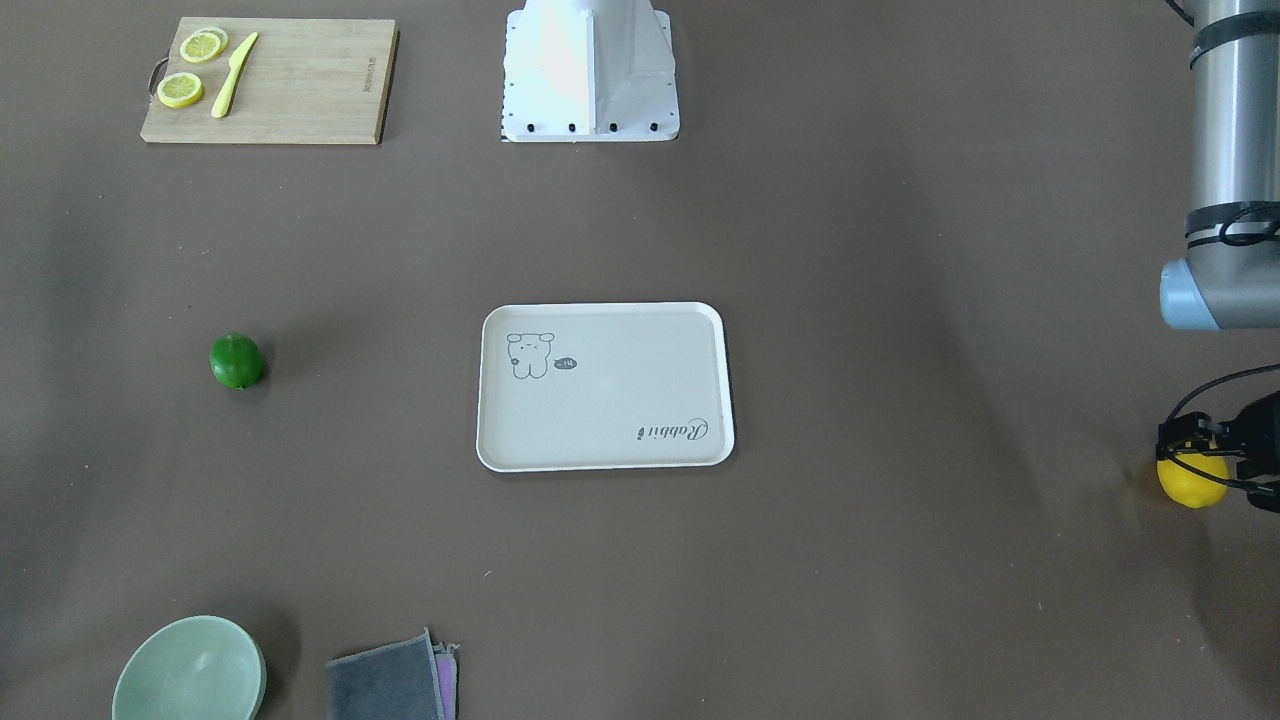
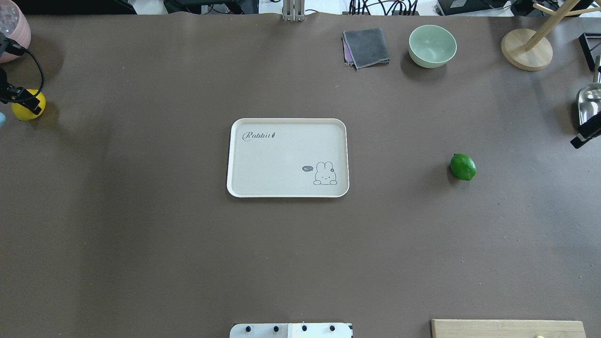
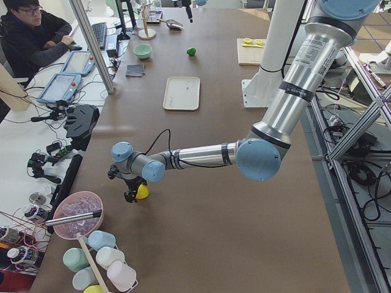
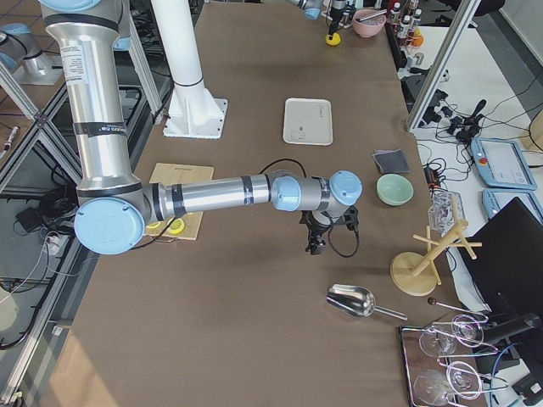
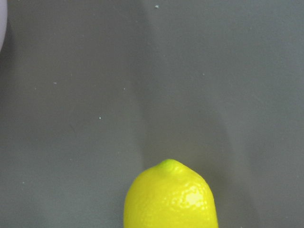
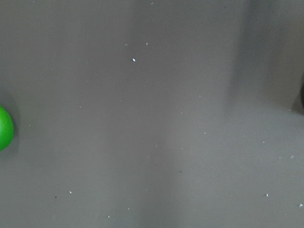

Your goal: Place all lemons on tray

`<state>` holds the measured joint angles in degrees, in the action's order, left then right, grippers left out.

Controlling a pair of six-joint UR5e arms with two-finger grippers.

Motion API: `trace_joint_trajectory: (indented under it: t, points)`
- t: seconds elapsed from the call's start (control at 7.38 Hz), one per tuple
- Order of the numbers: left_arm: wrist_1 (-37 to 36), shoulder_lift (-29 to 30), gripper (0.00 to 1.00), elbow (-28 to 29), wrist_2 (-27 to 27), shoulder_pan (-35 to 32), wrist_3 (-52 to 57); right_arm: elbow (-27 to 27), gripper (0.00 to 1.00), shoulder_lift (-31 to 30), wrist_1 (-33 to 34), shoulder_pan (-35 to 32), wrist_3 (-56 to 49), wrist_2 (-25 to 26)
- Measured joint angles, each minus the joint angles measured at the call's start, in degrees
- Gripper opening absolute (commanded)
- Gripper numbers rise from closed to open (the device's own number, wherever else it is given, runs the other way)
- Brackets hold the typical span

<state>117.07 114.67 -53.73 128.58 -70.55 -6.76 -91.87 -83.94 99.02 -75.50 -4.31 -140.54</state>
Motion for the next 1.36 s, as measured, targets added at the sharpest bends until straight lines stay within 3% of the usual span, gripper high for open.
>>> trace_joint_trajectory:
  t: [0.14, 0.27, 0.41, 0.81, 1.36]
  points:
    - [0.2, 0.4, 0.55, 0.3, 0.6, 0.6, -2.3, 0.0, 1.0, 0.0, 0.0, 0.0, 0.0, 0.0]
    - [0.5, 0.7, 0.18, 0.4, 0.9, 1.2, -3.8, 0.0, 1.0, 0.0, 0.0, 0.0, 0.0, 0.0]
    - [0.8, 0.8, 0.0, 0.4, 1.1, 1.5, -4.5, 0.0, 1.0, 0.0, 0.0, 0.0, 0.0, 0.0]
    - [1.0, 1.3, 0.0, -0.8, 3.5, 1.7, -8.9, -0.3, 1.0, 0.0, 0.0, 0.0, 0.0, -0.1]
    - [1.2, 1.1, 0.0, -13.7, 12.4, 5.1, -35.1, -1.1, 1.0, 0.0, 0.0, 0.0, 1.2, -0.3]
